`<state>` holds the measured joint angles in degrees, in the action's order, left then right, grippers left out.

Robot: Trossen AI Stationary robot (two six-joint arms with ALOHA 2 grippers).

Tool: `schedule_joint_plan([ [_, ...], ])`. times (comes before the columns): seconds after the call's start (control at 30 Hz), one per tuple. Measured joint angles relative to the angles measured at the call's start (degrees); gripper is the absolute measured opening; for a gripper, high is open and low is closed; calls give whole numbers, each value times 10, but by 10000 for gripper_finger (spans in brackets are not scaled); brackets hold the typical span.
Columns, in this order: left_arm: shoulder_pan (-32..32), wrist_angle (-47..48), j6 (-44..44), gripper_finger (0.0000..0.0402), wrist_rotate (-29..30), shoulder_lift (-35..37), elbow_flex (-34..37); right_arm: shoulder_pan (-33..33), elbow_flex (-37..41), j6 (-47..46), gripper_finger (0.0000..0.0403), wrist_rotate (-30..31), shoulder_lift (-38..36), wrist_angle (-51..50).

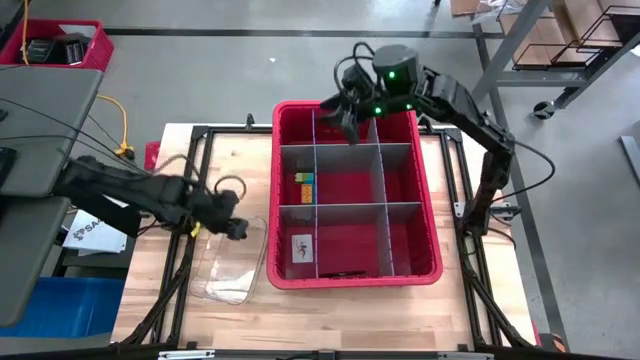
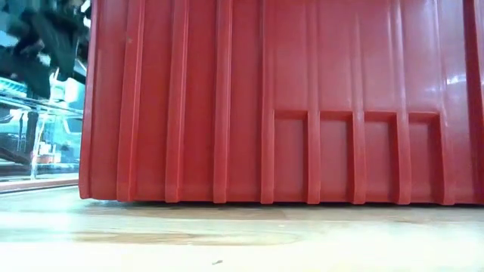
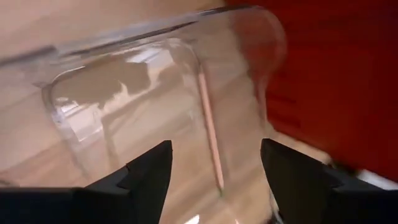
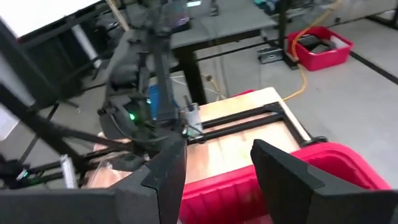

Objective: Sort blocks
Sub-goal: Put the brown pencil into the bin

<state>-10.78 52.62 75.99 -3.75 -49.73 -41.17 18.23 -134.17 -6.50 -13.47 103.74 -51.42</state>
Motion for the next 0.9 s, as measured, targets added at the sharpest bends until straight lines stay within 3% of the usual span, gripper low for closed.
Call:
schedule_joint_plan([
  [0.13, -59, -59, 83, 221, 55, -52, 21, -25, 0, 21, 177, 0, -3, 0],
  [0.3, -102, -99, 131, 191, 60, -152, 21, -37, 0, 29, 177, 0, -11, 4],
  [0.5, -111, -115, 154, 156, 71, -261, 21, -37, 0, 24, 177, 1, -20, 24],
  [0.67, -103, -32, 183, 112, 97, -291, 21, -37, 0, 19, 177, 4, -23, 51],
  [0.9, -72, 129, 235, 49, 151, -252, 21, -37, 0, 18, 177, 4, -23, 64],
])
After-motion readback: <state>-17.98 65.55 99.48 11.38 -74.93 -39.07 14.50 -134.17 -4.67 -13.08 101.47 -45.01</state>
